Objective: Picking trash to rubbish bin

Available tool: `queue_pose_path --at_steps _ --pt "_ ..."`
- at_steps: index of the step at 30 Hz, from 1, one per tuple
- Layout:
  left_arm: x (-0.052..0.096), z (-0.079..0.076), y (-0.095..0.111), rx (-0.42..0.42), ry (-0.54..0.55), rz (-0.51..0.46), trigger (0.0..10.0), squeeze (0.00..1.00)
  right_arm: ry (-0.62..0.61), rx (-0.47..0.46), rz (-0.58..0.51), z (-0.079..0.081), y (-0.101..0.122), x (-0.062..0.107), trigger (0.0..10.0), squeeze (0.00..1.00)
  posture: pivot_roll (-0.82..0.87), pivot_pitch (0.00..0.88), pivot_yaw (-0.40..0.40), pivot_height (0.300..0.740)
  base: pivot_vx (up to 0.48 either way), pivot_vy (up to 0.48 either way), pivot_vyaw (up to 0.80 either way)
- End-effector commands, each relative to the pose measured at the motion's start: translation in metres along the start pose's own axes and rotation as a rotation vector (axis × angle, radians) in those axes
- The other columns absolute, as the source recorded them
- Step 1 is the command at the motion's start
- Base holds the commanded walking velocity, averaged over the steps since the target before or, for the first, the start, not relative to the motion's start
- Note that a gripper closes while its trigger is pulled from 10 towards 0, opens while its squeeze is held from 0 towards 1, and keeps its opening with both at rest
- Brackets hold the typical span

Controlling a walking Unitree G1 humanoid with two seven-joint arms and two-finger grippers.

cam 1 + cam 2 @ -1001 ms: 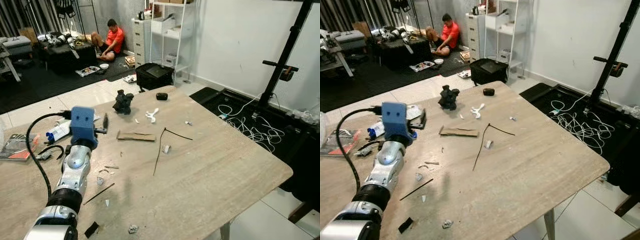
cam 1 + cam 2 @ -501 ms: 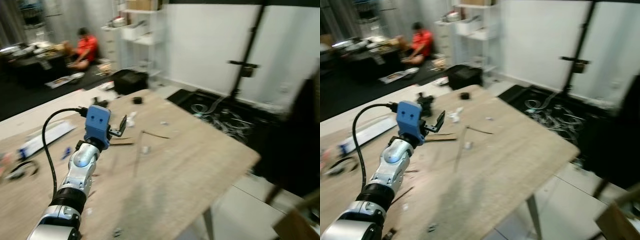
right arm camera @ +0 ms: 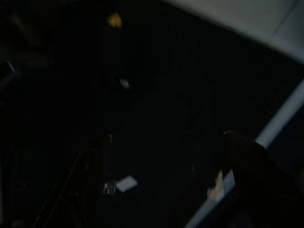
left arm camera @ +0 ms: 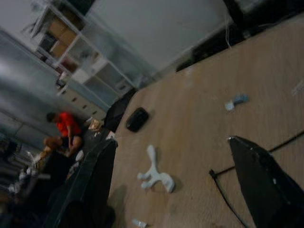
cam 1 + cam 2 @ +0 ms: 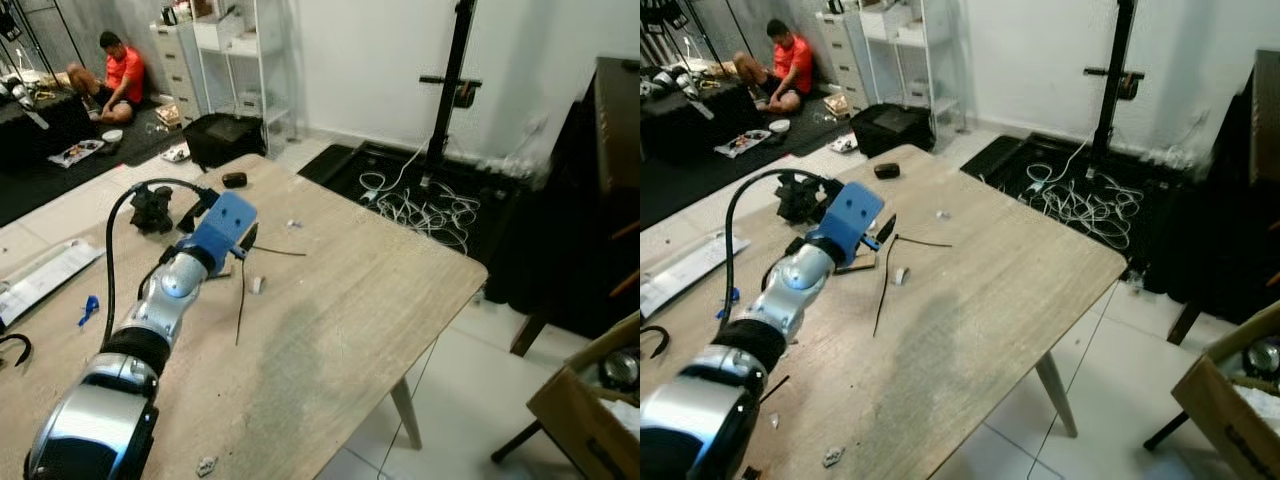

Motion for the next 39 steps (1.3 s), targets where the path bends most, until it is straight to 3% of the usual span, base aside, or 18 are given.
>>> queue_pose_path --at_steps 1,7,12,13,14,17,20,30,39 --pt "0.003 0.005 -0.014 -0.039 -0.006 0.059 10.0 0.0 -0.006 -0.028 0.027 0.0 -0.014 0.002 10.0 0.0 -0.28 0.303 0.152 0.74 0.0 0.0 0.0" --pt "0.002 0.006 -0.025 -0.005 -0.079 0.158 10.0 0.0 -0.021 -0.051 0.065 -0.004 -0.039 0.008 10.0 0.0 -0.31 0.327 0.161 0.74 0.0 0.0 0.0" --pt "0.005 0.011 -0.03 0.11 -0.123 0.192 10.0 0.0 -0.024 -0.052 0.067 -0.006 -0.043 0.009 10.0 0.0 -0.33 0.333 0.158 0.74 0.0 0.0 0.0" --pt "0.007 0.019 -0.032 0.165 -0.113 0.205 10.0 0.0 -0.025 -0.05 0.061 -0.008 -0.042 0.009 10.0 0.0 -0.33 0.335 0.157 0.74 0.0 0.0 0.0" --pt "0.007 0.019 -0.032 0.165 -0.113 0.205 10.0 0.0 -0.025 -0.05 0.061 -0.008 -0.042 0.009 10.0 0.0 -0.33 0.335 0.157 0.74 0.0 0.0 0.0" --pt "0.016 0.055 -0.044 0.326 -0.006 0.253 10.0 0.0 -0.03 -0.038 0.041 -0.011 -0.034 0.008 10.0 0.0 -0.33 0.34 0.153 0.74 0.0 0.0 0.0" --pt "0.025 0.072 -0.053 0.433 0.045 0.268 10.0 0.0 -0.03 -0.029 0.034 -0.012 -0.032 0.008 10.0 0.0 -0.32 0.346 0.153 0.74 0.0 0.0 0.0" --pt "0.039 0.087 -0.069 0.527 0.101 0.289 10.0 0.0 -0.034 -0.021 0.039 -0.014 -0.038 0.01 10.0 0.0 -0.34 0.38 0.154 0.74 0.0 0.0 0.0" --pt "0.045 0.085 -0.074 0.492 0.04 0.293 10.0 0.0 -0.055 -0.027 0.06 -0.022 -0.057 0.016 10.0 0.0 -0.38 0.415 0.153 0.74 0.0 0.0 0.0"
Point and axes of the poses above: a point about 5 cm out from each wrist's last joint towards the gripper, its own x axis pointing back from the gripper into the wrist, its own y axis along the axis of the wrist's last joint, z = x × y, the point moved 6 cm from there along -x, pointing out of the wrist towards the gripper, and after that the axes turned 1 degree about -x, right-handed, at the moved point
